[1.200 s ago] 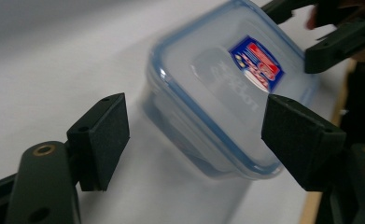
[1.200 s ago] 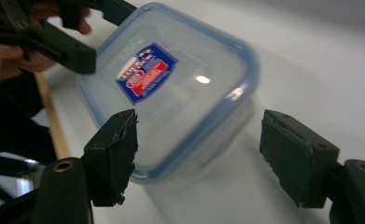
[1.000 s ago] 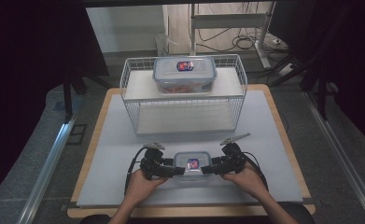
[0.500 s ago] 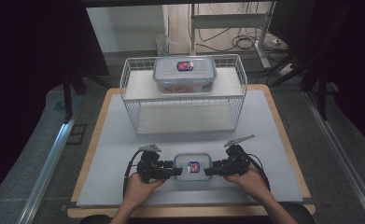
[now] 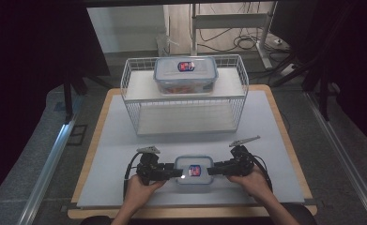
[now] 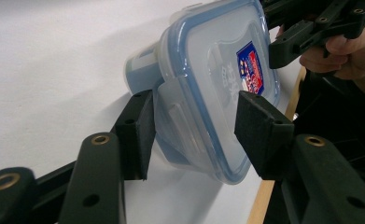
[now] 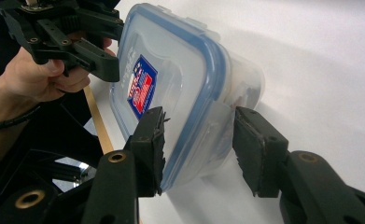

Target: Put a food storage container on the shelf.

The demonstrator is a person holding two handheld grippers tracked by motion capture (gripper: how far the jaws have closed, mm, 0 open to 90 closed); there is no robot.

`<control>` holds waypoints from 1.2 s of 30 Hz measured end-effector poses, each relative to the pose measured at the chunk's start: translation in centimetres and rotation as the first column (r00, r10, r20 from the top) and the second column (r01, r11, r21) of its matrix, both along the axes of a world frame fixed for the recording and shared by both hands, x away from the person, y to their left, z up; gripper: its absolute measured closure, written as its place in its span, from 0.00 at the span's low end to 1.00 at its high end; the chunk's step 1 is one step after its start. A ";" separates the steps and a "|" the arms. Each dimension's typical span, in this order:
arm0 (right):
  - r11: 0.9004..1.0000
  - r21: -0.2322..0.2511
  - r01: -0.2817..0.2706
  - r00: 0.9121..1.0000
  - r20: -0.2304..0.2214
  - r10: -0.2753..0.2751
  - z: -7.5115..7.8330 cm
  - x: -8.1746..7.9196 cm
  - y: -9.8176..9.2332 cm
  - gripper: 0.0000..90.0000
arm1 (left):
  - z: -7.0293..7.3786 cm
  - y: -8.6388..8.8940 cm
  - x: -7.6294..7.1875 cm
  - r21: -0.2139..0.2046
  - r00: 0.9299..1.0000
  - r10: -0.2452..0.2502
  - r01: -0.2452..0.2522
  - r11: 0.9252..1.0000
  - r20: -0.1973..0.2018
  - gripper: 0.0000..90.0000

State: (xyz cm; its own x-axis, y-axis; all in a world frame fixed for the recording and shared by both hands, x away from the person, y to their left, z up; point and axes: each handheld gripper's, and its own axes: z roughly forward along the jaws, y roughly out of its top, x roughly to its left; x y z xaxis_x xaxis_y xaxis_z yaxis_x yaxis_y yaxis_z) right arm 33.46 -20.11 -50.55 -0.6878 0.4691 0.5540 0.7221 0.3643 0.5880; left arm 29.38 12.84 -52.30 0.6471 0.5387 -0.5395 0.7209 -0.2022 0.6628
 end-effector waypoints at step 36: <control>0.997 0.065 0.047 0.999 0.004 -0.047 0.7 -0.8 -0.4 0.63 | 1.2 0.3 -0.6 -0.047 0.999 0.045 -0.044 0.998 0.025 0.60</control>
State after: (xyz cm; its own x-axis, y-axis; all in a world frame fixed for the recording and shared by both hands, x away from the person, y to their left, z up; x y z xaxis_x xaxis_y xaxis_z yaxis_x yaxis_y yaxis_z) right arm 32.67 -20.49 -49.80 -0.6691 0.4644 0.5802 0.7340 0.2909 0.6137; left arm 28.77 13.10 -51.12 0.6372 0.5418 -0.5481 0.7111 -0.1391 0.6892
